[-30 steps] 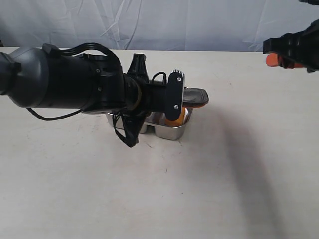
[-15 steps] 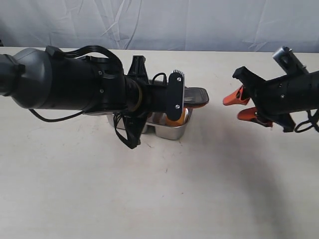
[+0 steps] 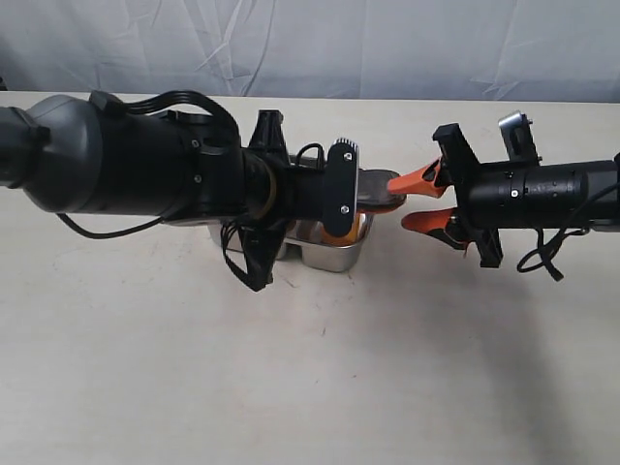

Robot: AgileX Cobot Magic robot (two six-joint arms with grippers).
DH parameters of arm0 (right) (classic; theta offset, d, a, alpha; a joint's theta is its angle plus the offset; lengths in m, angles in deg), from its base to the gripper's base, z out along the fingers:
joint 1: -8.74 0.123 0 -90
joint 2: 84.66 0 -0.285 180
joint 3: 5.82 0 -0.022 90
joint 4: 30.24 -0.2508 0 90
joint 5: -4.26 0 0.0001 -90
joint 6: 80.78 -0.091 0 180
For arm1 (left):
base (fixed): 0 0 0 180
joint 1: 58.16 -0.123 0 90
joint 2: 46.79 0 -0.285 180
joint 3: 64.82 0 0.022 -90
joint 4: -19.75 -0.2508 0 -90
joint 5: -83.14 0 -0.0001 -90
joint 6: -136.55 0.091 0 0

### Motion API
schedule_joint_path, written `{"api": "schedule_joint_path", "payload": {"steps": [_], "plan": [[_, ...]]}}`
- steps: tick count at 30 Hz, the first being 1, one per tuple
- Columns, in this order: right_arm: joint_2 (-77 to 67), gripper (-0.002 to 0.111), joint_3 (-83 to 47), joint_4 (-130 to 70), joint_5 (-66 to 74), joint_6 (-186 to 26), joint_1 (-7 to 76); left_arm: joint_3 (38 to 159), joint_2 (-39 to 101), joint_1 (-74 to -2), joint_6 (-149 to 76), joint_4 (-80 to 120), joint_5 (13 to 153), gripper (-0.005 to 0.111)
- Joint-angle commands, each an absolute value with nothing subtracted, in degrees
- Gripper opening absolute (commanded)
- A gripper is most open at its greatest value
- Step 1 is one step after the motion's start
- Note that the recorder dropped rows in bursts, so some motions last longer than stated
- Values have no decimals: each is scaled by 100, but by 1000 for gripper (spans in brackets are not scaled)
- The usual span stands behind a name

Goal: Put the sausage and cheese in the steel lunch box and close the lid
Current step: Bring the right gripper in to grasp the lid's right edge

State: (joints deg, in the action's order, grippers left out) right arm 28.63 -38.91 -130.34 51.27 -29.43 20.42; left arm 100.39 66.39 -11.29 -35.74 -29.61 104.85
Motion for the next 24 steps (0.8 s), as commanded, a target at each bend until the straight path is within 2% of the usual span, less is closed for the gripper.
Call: {"api": "schedule_joint_path", "payload": {"steps": [1,8,15,18,21,22,24], "plan": [[2901,50,-3864,-13019,5211,-2856,2019,9897,6865,-1065,-3601,-2592,10481,0],[2901,50,-3635,-13019,5271,-2886,2058,9897,6865,-1065,-3601,-2502,10330,0],[3016,49,-3350,-13019,4988,-2913,2490,9897,6865,-1065,-3601,-2490,10330,0],[3064,38,-3265,-13019,4852,-2995,2640,9897,6865,-1065,-3601,-2490,10371,0],[3074,14,-3249,-13019,4763,-3027,2684,9897,6865,-1065,-3601,-2490,10399,0],[3074,2,-3249,-13019,4763,-3027,2684,9897,6865,-1065,-3601,-2479,10414,0],[3074,0,-3249,-13019,4751,-3044,2684,9897,6865,-1065,-3601,-2463,10461,0]]}}
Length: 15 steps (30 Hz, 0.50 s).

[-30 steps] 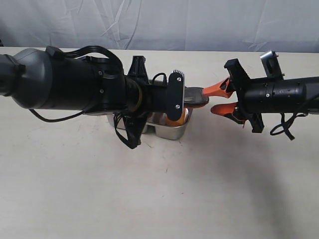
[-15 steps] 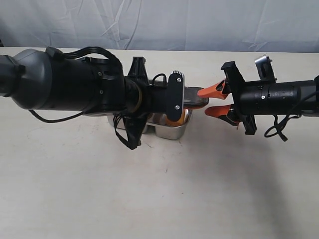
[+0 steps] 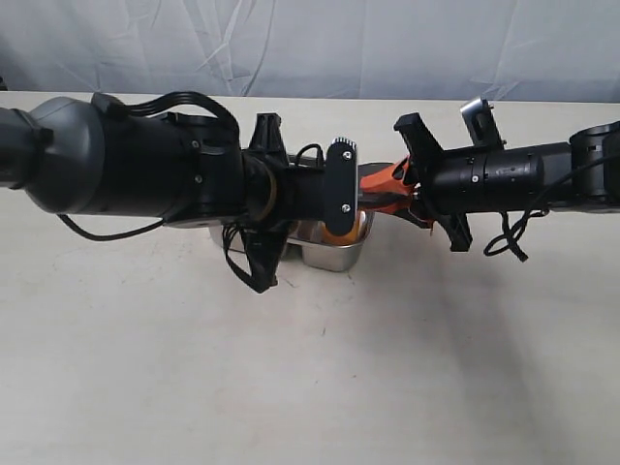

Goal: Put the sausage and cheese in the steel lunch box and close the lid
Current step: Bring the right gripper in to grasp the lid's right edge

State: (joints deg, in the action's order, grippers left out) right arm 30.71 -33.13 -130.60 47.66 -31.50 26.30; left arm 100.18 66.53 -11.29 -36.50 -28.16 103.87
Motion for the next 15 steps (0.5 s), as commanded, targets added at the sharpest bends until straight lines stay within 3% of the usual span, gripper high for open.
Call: {"api": "schedule_joint_path", "payload": {"steps": [1,15], "plan": [[3074,0,-3249,-13019,4751,-3044,2684,9897,6865,-1065,-3601,-2463,10510,0],[3074,0,-3249,-13019,4556,-2984,2684,9897,6064,-1065,-3877,-2182,10855,1]]}}
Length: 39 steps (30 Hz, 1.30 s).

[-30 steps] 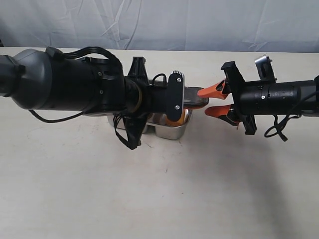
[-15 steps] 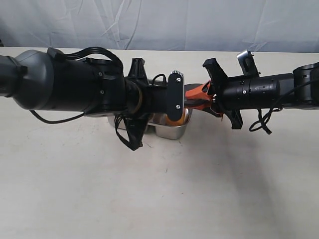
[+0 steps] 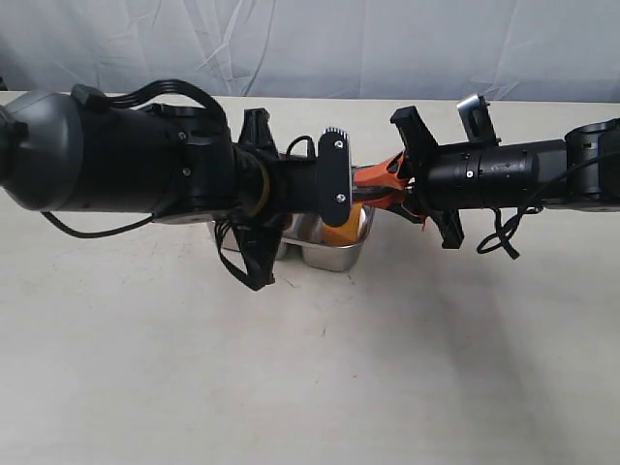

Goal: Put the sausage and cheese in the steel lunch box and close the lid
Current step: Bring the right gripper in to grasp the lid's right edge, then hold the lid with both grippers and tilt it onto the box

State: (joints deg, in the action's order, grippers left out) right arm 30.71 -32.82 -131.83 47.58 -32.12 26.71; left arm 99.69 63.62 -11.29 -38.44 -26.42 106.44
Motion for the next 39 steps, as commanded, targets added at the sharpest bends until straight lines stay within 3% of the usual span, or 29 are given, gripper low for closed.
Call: {"api": "schedule_joint_path", "payload": {"steps": [1,3,7,9,26,33,39], "plan": [[3074,0,-3249,-13019,4556,-2984,2684,9897,6064,-1065,-3877,-2119,10855,4],[3074,0,-3249,-13019,4556,-2984,2684,9897,6064,-1065,-3877,-1944,10880,18],[3074,0,-3249,-13019,4593,-2957,2684,9897,6064,-1065,-3877,-1862,11012,62],[3074,0,-3249,-13019,4594,-2892,2684,9897,6064,-1065,-3877,-1862,11115,69],[3074,0,-3249,-13019,3540,-2664,2684,9897,5120,-1065,-4345,-2040,11851,69],[3074,0,-3249,-13019,3211,-2395,2684,9897,4640,-1122,-6007,-2040,11992,68],[3074,0,-3249,-13019,2913,-2380,2722,9897,4449,-1696,-6796,-1254,11972,56]]}}
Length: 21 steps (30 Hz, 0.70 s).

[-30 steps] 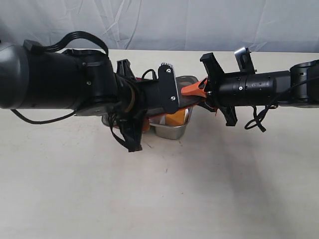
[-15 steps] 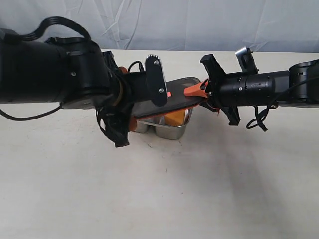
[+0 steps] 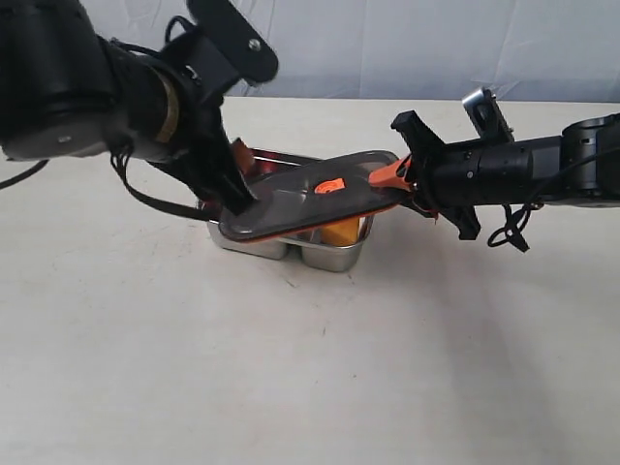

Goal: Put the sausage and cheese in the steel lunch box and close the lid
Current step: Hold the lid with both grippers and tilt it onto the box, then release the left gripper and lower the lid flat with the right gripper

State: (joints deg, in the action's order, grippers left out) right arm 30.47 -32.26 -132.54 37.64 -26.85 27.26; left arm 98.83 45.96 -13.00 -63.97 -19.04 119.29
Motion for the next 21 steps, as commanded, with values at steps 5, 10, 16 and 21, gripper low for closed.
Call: {"api": "schedule_joint_path", "payload": {"steps": [5,10,16,21], "plan": [[3074,0,-3249,-12752,2622,-2380,2843,9897,4387,-2350,-6624,-18,11780,53],[3074,0,-3259,-12512,2302,-2370,3054,9897,4366,-2854,-6252,518,11599,53],[3074,0,-3259,-12422,1985,-2339,3235,9897,4366,-3206,-5993,1344,11470,53],[3074,0,-3259,-12305,1842,-2339,3276,9897,4366,-3507,-4979,2818,11426,53]]}}
